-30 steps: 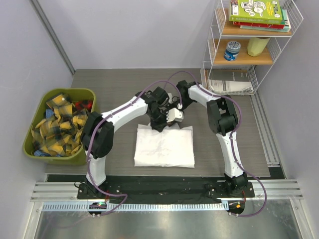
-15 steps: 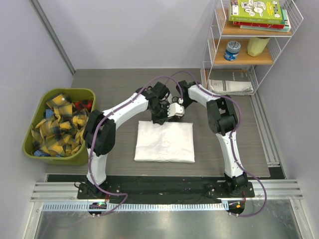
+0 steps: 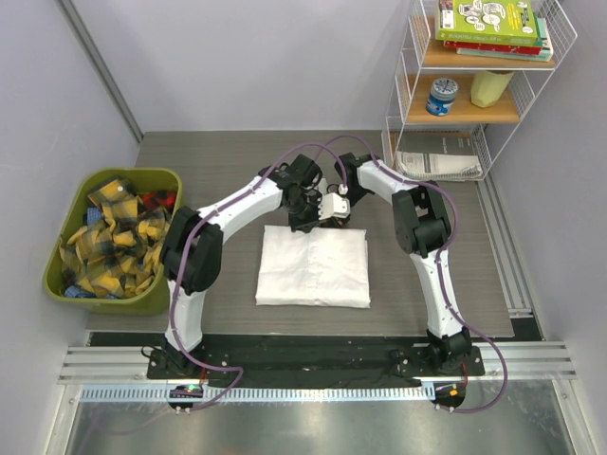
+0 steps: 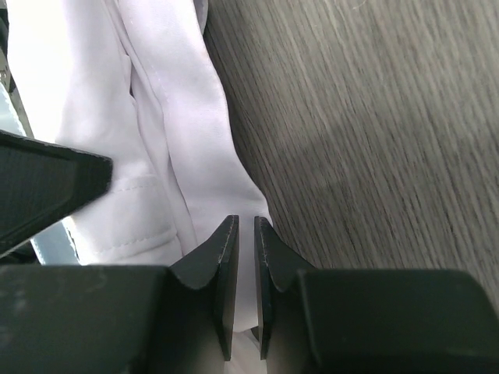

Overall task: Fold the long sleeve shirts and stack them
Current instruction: Fold the shirt

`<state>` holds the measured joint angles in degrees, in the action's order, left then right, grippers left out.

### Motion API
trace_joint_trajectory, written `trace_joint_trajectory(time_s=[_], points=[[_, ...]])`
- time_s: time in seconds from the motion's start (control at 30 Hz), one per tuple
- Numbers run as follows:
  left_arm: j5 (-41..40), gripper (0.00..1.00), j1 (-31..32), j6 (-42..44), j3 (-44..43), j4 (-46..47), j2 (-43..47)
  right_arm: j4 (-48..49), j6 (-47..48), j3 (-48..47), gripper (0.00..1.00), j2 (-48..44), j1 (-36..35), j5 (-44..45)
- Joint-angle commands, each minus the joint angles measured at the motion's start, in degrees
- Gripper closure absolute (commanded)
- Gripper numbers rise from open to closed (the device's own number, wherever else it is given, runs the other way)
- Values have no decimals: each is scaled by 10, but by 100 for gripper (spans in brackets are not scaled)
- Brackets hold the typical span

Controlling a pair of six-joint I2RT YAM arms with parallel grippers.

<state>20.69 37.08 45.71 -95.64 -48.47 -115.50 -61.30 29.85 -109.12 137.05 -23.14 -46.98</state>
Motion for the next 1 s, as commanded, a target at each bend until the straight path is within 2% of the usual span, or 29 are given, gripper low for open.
trace_joint_trajectory(time_s=[0.0, 0.63, 0.87, 0.97], points=[[-2, 100, -4, 16, -11, 33, -10, -5, 13, -24, 80, 10, -3, 0], [25, 100, -3, -10, 3, 94, 11, -9, 3, -69, 81, 36, -3, -2], [-2, 100, -6, 3, 4, 95, -9, -12, 8, -68, 82, 32, -4, -4], [0, 91, -10, -4, 10, 111, -10, -13, 6, -78, 80, 28, -2, 7]])
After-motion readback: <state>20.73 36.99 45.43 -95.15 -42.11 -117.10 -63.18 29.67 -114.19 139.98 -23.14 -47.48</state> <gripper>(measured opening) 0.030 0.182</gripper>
